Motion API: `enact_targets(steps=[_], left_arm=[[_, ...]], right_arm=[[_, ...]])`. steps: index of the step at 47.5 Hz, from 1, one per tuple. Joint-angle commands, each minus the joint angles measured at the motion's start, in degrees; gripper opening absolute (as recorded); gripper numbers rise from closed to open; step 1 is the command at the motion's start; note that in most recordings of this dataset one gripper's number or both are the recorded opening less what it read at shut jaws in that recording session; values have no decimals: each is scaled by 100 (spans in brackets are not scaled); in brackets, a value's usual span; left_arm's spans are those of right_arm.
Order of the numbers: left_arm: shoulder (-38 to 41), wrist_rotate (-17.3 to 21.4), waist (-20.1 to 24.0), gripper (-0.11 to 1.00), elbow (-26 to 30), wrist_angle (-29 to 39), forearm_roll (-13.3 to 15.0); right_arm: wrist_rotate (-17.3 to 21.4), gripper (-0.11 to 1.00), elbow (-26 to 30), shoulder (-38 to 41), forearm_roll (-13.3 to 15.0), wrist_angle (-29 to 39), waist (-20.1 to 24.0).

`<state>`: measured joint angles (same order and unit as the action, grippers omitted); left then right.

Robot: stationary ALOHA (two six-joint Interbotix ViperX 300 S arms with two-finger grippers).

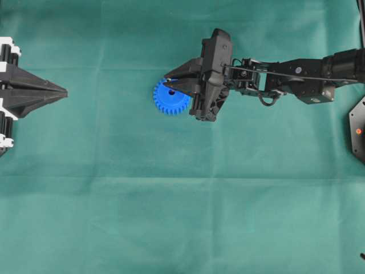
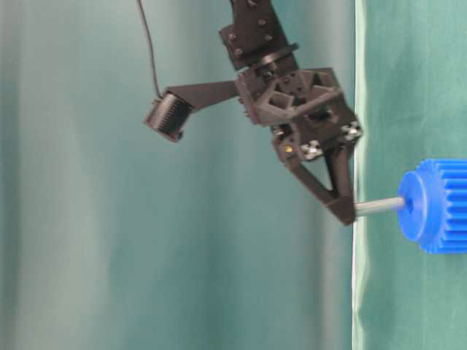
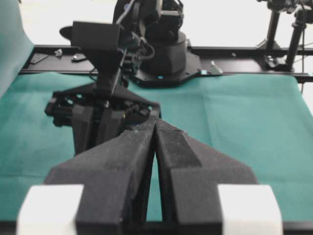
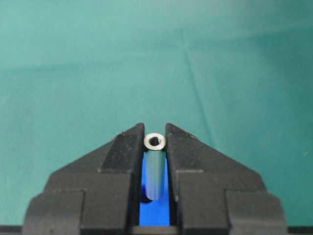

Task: Insert the shaft placed at a random location into the center hole of the medium gear at another random location.
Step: 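Align and lower the held shaft into the gear's center hole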

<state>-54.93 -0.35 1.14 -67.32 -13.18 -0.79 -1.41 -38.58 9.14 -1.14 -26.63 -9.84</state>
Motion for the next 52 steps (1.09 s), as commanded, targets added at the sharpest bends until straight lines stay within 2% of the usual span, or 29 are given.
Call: enact_targets(steps=[1,9,22,52], left_arm=[[44,-9,9,0,88,-18,-9],[44,-9,9,0,88,-18,-9],[44,0,9,0,88,-18,-9],[35,-9,9,0,88,-18,-9]], right_arm=[[-114,13,62,-334,18,35,-9],[-114,13,44,-536,26,35,0],[-88,13,97,-448,26,0,105],[-35,13,44,396,-44,-483,105]])
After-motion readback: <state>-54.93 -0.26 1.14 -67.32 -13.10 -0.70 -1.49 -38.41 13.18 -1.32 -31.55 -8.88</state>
